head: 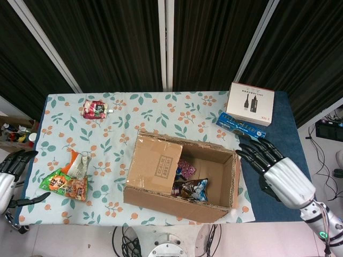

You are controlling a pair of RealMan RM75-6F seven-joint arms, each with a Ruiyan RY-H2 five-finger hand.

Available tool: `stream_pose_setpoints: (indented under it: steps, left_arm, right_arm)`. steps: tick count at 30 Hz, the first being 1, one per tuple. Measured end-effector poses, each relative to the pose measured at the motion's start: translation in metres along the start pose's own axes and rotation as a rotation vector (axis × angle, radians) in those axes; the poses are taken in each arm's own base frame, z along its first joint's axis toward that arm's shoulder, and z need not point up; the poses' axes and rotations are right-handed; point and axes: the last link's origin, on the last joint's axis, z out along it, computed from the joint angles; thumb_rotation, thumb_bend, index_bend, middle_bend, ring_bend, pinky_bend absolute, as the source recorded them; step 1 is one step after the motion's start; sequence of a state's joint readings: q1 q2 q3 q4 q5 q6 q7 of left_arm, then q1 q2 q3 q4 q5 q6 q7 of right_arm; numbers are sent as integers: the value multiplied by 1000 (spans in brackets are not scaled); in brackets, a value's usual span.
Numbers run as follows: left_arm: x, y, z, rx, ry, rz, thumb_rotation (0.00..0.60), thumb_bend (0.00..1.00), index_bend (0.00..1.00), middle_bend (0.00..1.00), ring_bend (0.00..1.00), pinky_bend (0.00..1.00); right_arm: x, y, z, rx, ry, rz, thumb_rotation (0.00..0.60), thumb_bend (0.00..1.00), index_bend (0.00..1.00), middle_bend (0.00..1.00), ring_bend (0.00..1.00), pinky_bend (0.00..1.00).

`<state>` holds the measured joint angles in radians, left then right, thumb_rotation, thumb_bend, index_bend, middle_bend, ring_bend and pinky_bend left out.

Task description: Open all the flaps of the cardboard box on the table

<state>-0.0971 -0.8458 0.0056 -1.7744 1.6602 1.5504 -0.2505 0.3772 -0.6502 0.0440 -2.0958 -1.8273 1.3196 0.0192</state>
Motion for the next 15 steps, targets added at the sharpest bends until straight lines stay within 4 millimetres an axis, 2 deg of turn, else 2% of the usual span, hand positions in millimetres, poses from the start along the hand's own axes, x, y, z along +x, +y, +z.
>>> stream_pose_setpoints:
  steps: [1,6,7,8,10,15]
  left_arm:
    - [1,-2,-1,5,3,0,415,0,118,141,81,168]
    - [1,-10,-8,30,7,0,411,0,118,141,81,168]
    - [1,-12,-9,37,8,-2,412,0,118,141,81,168]
    - [1,-14,-10,41,8,-4,412,0,118,141,81,168]
    - [1,-17,-10,48,11,-9,414,0,119,141,81,169]
    - [-1,-21,-10,52,17,-18,417,0,118,141,81,168]
  right_arm:
    - [-4,-4,10,12,-16,-20,600,750,0,0,0,0]
    - [-18,-19,50,55,-52,-122,600,157,0,0,0,0]
    - [-21,-23,60,64,-53,-149,600,87,0,0,0,0]
    - [-23,-26,67,69,-53,-168,600,40,0,0,0,0]
    - [-30,-34,82,81,-51,-209,600,5,0,0,0,0]
    - [-51,-54,113,106,-44,-257,600,0,0,0,0,0]
